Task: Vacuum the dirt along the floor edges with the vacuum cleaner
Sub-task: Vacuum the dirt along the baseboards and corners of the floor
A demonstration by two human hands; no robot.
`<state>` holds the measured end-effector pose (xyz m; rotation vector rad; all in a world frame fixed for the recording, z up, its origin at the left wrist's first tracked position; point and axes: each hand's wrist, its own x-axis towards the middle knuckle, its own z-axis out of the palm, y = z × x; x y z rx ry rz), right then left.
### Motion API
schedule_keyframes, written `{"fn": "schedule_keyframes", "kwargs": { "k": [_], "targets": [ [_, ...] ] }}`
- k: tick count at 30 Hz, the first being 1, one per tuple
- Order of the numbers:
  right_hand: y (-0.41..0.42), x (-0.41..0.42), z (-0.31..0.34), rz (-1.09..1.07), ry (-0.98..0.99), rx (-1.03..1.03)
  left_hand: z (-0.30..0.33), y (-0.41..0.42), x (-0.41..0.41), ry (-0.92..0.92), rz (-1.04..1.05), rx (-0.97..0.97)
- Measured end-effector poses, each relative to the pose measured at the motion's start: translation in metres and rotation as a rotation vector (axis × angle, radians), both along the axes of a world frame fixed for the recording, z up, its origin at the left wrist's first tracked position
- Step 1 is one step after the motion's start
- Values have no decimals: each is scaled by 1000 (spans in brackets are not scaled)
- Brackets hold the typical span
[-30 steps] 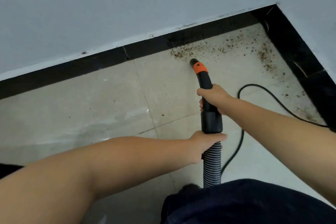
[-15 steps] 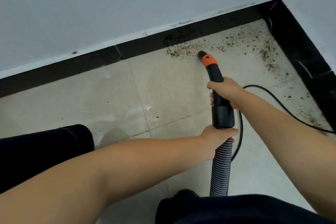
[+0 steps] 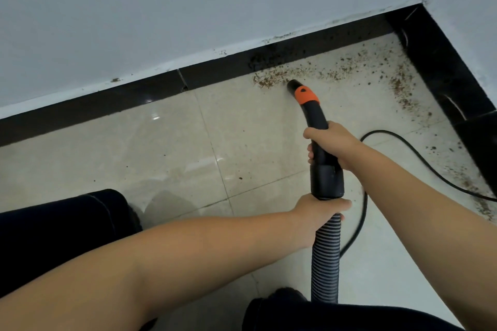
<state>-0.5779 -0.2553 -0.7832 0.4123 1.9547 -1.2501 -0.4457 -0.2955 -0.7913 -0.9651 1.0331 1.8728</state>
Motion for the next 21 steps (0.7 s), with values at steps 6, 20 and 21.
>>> {"fn": "schedule_keyframes", "kwargs": {
  "k": [6, 20, 21],
  "targets": [
    [14, -38, 6, -84, 43, 51, 10, 8, -41, 28, 8, -10],
    [-37, 3, 12, 176, -16, 10, 9, -11, 3, 8, 71, -43],
    [-43, 5, 12, 191, -22, -2, 6, -17, 7, 51, 55, -57]
  ]
}}
